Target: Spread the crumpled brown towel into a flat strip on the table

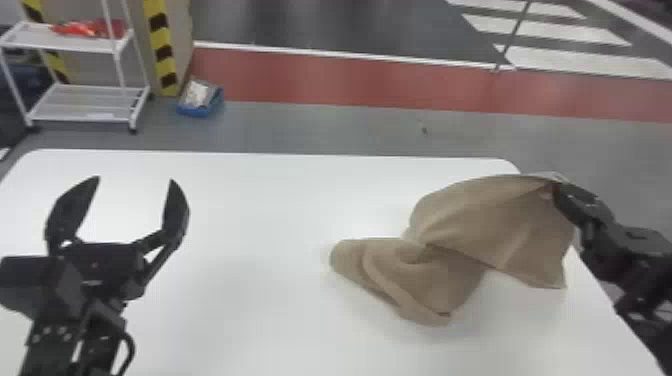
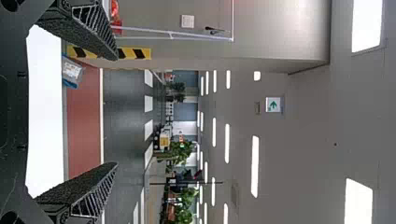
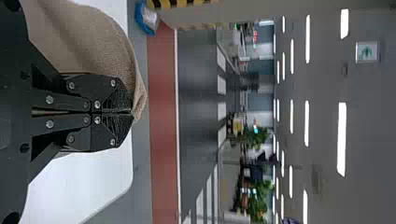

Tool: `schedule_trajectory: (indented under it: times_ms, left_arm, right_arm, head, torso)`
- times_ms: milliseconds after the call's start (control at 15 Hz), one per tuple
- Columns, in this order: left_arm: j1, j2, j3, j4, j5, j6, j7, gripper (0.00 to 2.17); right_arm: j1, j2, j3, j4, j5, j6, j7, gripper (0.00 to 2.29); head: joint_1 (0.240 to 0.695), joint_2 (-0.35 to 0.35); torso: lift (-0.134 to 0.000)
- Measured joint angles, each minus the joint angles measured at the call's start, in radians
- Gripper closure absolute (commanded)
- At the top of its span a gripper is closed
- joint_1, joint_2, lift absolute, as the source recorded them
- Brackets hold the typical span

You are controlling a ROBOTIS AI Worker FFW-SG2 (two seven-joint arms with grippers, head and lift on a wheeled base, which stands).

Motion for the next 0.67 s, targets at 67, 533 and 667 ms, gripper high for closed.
schedule_trajectory:
  times_ms: [67, 533, 667]
  left_arm:
    - [0.001, 0.001, 0.0, -0.002, 0.001, 0.0, -0.001, 0.08]
    - [-0.023, 0.001, -0.07, -0.005, 0.007, 0.061, -0.069, 0.09]
    - [-0.054, -0.005, -0.152, 0.007, 0.015, 0.126, -0.098, 0.09]
  right_arm:
    - [-0.042, -0.026, -0.025, 0.063, -0.002, 0.006, -0.011, 1.77]
    - [-0.056, -0.098, -0.115, 0.411, -0.01, -0.17, -0.018, 1.77]
    - [-0.027, -0.089, -0.095, 0.448, -0.011, -0.243, -0.009, 1.76]
  head:
    - [0.695, -0.305]
    - [0.695, -0.35]
    - [0.695, -0.35]
  torso:
    - [-0.124]
    - [-0.124]
    - [-0.124]
